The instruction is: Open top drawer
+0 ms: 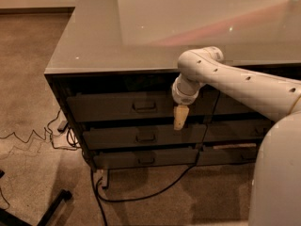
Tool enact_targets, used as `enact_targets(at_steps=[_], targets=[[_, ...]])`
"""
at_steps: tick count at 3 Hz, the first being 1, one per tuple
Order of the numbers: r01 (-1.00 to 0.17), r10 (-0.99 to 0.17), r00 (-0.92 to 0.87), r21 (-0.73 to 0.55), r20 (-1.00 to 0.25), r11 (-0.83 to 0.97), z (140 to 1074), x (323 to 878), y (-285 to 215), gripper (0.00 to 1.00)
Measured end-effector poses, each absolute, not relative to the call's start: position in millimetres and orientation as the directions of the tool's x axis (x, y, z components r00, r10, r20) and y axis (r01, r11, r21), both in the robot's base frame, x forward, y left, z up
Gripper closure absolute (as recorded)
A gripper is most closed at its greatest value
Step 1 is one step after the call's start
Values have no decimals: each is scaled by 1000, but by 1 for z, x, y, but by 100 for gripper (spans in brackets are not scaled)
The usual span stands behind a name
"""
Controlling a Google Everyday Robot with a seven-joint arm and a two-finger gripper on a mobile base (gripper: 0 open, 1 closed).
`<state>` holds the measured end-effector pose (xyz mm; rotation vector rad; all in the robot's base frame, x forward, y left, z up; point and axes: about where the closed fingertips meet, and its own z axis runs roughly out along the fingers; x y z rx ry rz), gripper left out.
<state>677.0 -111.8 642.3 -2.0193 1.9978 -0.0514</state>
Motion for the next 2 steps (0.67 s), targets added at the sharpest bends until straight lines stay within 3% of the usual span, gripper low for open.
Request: enact_targets(at_steps=[2], targets=[[-972, -983, 33, -235, -183, 12, 642, 677, -112, 42]])
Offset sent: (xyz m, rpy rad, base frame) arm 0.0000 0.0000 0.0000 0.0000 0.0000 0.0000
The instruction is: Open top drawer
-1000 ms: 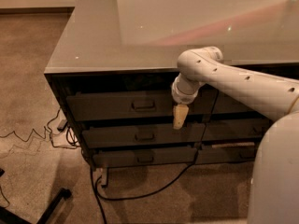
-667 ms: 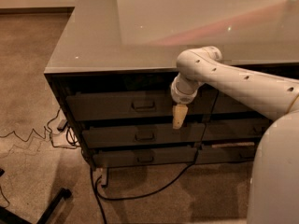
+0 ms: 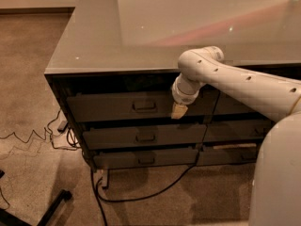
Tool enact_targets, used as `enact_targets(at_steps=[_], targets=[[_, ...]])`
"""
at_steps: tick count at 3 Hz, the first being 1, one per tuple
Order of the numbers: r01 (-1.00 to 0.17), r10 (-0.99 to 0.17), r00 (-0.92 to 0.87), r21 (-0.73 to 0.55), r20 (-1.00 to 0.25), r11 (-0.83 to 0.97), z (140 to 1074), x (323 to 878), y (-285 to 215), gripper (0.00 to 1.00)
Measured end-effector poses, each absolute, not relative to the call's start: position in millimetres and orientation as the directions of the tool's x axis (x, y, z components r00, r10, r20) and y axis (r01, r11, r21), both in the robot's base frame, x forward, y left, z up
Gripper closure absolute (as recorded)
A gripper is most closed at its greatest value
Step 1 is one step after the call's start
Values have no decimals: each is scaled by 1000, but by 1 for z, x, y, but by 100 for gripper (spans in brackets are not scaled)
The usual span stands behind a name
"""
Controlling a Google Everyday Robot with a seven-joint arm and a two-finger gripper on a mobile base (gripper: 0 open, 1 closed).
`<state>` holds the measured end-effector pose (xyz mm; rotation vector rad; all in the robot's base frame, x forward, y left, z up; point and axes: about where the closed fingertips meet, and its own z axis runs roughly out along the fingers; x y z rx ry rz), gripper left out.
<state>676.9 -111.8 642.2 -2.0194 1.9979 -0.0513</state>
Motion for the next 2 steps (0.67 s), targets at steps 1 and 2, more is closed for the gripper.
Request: enact_targets(at_steps=[1, 2], targets=[[-976, -985, 20, -219, -170, 18, 643, 666, -122, 65], [-976, -985, 20, -219, -170, 18, 650, 666, -122, 88]])
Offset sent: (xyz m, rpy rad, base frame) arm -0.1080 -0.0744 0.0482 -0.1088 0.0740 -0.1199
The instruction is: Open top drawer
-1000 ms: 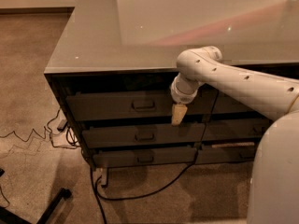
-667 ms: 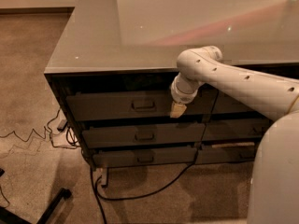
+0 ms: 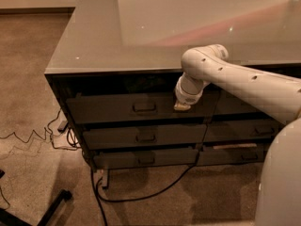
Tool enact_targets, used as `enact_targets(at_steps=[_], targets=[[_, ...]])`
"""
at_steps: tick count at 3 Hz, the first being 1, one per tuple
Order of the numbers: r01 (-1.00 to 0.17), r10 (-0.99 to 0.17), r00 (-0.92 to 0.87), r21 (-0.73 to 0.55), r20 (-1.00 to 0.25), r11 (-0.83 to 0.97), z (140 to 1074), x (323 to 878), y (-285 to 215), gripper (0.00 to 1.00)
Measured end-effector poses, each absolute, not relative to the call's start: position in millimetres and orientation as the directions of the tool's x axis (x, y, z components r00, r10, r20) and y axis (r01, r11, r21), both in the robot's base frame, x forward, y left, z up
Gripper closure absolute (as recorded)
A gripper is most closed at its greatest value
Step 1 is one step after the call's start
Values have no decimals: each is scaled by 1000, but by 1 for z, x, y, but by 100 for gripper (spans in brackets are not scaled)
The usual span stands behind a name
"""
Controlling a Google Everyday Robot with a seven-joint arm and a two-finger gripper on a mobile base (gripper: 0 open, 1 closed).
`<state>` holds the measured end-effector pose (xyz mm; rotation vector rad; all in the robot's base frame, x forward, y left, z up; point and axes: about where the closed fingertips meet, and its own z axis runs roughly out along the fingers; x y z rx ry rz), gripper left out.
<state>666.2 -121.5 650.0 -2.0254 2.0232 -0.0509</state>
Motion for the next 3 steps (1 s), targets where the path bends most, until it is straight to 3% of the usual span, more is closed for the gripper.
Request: enact_targets(at_steps=[1, 2, 3], targets=[[-976, -985, 20, -219, -169, 18, 663, 666, -122, 100], [-976, -985, 20, -219, -169, 18, 663, 666, -122, 100], [-976, -985, 20, -219, -169, 18, 663, 666, -122, 81]])
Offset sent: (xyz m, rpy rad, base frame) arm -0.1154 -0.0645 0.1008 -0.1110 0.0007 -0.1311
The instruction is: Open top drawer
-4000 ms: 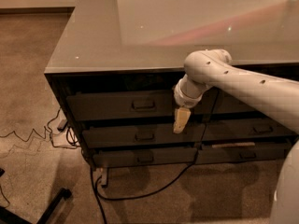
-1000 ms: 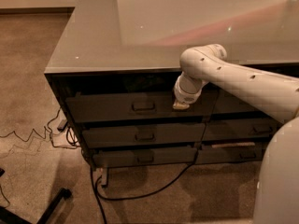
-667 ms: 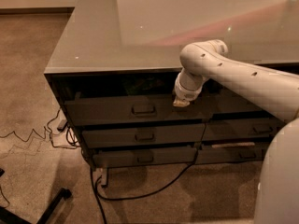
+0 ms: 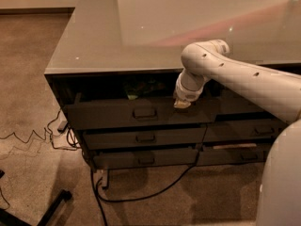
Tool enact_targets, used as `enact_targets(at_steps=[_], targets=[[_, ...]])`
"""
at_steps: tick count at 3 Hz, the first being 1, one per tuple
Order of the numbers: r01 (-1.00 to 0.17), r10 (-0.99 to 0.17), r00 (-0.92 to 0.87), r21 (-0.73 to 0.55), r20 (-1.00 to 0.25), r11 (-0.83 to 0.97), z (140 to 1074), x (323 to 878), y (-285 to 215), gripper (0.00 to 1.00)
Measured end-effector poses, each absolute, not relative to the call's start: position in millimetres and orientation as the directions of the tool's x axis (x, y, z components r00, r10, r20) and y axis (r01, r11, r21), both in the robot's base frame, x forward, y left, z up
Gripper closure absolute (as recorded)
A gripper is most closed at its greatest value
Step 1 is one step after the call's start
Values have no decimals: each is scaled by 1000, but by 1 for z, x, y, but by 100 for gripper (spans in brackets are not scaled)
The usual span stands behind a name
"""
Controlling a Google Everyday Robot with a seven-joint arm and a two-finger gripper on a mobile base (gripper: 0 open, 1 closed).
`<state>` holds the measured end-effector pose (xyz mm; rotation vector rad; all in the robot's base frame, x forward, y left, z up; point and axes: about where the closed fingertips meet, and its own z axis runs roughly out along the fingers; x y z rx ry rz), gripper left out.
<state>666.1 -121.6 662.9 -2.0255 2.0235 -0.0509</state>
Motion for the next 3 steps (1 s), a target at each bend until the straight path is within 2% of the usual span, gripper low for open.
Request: enact_targets(at_steps=[3], targets=[[-976, -985, 20, -219, -169, 18, 663, 666, -122, 12]])
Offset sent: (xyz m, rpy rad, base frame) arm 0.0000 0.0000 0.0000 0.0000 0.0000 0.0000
